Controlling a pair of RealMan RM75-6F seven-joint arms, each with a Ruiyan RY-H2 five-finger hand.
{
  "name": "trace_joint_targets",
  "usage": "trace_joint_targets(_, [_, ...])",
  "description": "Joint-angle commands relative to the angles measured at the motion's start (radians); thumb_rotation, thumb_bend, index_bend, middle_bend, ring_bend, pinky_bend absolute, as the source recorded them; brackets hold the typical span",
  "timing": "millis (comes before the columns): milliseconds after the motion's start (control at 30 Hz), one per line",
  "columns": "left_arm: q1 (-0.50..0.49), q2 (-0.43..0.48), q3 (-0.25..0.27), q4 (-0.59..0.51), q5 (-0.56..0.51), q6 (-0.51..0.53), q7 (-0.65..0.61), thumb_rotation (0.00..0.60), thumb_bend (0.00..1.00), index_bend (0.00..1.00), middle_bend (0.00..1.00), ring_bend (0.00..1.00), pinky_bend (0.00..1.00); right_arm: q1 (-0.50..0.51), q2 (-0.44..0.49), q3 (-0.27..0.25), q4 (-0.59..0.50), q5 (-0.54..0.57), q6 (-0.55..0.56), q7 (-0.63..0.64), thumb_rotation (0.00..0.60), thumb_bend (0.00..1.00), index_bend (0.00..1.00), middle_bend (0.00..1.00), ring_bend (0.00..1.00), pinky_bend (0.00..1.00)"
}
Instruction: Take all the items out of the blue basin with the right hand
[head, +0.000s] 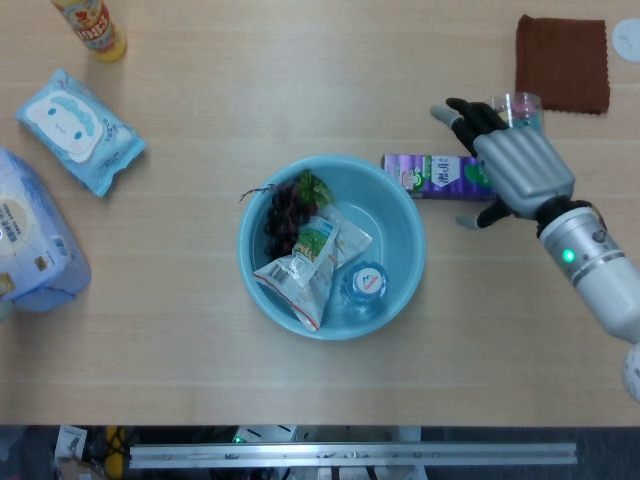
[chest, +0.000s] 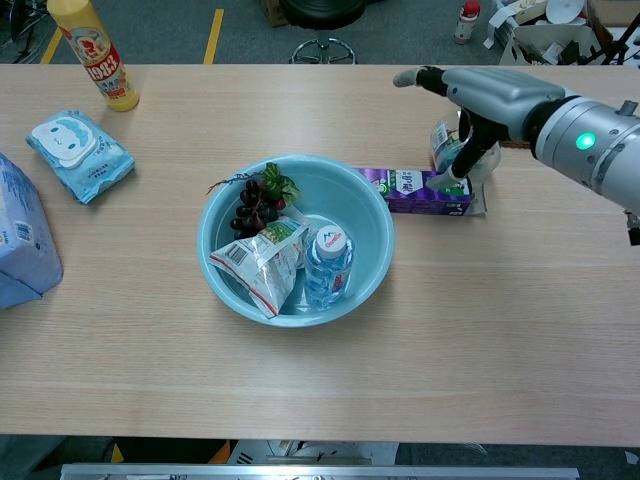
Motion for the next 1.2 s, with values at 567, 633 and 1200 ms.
trace_joint_targets(567, [0.023,0.016,0.009,-0.007,-0.002,0.026,-0.007,0.6,0.05,0.1,0.16,0.12,0.17,-0.001,0.03,-0.095,-0.135,-0.323,-0.149,0.065,0.6,0.0,0.0,0.11,0.1,0.52])
trace_joint_targets(633, [0.023,0.015,0.009,-0.007,-0.001,0.027,-0.008,0.6,0.05,0.1,0.16,0.12,0.17,0.0,0.02,-0.105,-0.135,-0.32,-0.138,0.045,0.6,0.0,0.0,0.11,0.1,0.52])
trace_joint_targets(1200, [0.03,0.017,0.011,0.001,-0.001,0.032,-0.017,0.6,0.05,0.1,0.16,0.12,0.17,0.025,-0.123,-0.139,-0.041,-0.263,-0.134,0.009,0.6,0.0,0.08,0.18,0.17,0.55])
